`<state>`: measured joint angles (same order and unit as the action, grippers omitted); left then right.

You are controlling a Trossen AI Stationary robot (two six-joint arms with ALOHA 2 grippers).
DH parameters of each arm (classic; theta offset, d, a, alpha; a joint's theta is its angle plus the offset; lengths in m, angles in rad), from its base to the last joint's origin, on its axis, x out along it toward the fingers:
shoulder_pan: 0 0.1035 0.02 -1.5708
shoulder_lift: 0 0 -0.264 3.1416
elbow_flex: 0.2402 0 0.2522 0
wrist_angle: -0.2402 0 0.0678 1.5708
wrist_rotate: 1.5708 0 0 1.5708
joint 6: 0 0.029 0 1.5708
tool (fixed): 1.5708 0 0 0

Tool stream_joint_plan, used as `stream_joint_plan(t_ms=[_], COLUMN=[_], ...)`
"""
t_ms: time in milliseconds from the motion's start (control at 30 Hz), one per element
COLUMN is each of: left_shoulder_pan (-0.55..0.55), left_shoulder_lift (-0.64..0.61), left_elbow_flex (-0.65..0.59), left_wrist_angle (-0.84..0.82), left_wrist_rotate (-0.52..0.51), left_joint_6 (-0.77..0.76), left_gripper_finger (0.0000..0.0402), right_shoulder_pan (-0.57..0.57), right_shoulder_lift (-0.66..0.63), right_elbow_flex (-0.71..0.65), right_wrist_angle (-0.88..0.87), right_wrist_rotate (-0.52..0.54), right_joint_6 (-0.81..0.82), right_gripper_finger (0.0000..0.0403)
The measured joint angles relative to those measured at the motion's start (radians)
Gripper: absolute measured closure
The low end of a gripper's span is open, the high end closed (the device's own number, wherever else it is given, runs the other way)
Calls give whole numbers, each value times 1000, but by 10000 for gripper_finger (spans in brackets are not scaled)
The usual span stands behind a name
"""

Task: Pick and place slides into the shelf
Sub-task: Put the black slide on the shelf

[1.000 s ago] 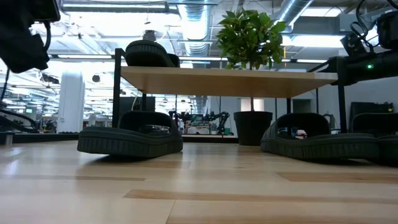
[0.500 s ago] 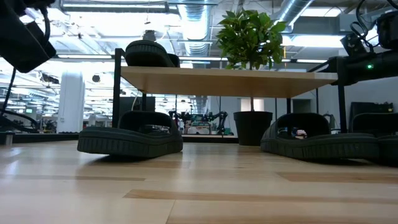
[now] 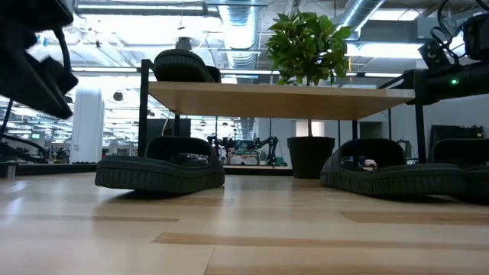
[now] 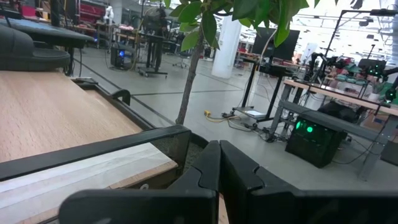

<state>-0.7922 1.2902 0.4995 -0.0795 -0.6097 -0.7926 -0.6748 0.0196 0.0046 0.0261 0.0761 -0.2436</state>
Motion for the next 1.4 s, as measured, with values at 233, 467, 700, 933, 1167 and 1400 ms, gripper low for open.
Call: stream_joint_plan(t_ms=[233,467,700,933,1167,1400], left_shoulder_pan=[31,37,37,37,29,17], left_shoulder_lift=[142,249,348,452,526,528], left_elbow_flex=[0,1,3,71,133,135], left_wrist_angle=[196,350,465,505,508,526], left_wrist_rotate=[46,60,87,136,124,111], left_joint_6=[34,43,59,92,89,127], left_gripper_finger=[301,301,301,294,271,269], right_shoulder_pan=[0,0,0,0,0,0], right_shoulder_lift=[0,0,0,0,0,0], right_elbow_flex=[0,0,0,0,0,0], right_wrist_angle=[0,0,0,0,0,0], right_wrist_rotate=[0,0,0,0,0,0], right_joint_6=[0,0,0,0,0,0], right_gripper_finger=[403,403,403,403,403,403])
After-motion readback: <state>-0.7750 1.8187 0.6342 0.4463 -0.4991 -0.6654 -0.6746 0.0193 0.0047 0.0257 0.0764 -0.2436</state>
